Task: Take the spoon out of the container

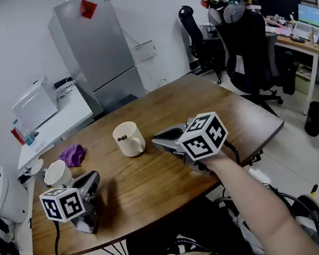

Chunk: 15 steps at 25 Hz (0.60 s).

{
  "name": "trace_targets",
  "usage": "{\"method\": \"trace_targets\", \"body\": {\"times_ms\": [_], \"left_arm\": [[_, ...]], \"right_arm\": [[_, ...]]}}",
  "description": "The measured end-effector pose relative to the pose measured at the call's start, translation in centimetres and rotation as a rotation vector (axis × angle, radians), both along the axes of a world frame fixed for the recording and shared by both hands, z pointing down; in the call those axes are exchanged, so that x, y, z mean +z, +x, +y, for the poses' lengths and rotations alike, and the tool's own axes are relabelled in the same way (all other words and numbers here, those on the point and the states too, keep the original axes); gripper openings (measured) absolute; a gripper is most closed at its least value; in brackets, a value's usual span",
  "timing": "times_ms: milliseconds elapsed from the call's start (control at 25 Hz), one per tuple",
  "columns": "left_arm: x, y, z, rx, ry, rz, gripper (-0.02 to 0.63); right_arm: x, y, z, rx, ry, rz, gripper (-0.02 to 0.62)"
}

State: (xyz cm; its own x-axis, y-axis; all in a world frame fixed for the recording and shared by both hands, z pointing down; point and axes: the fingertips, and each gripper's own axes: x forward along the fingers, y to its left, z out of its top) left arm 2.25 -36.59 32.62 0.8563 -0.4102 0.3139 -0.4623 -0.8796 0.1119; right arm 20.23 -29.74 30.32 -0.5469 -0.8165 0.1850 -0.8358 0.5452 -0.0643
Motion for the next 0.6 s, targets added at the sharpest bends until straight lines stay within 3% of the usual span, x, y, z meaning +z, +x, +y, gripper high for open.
{"method": "trace_targets", "body": {"times_ms": [600], "left_arm": [[0.11, -0.11, -0.07, 0.005, -0.003, -0.003, 0.021]], "right_arm": [[0.04, -0.15, -0.01, 0.004, 0.001, -0.004, 0.003]]}}
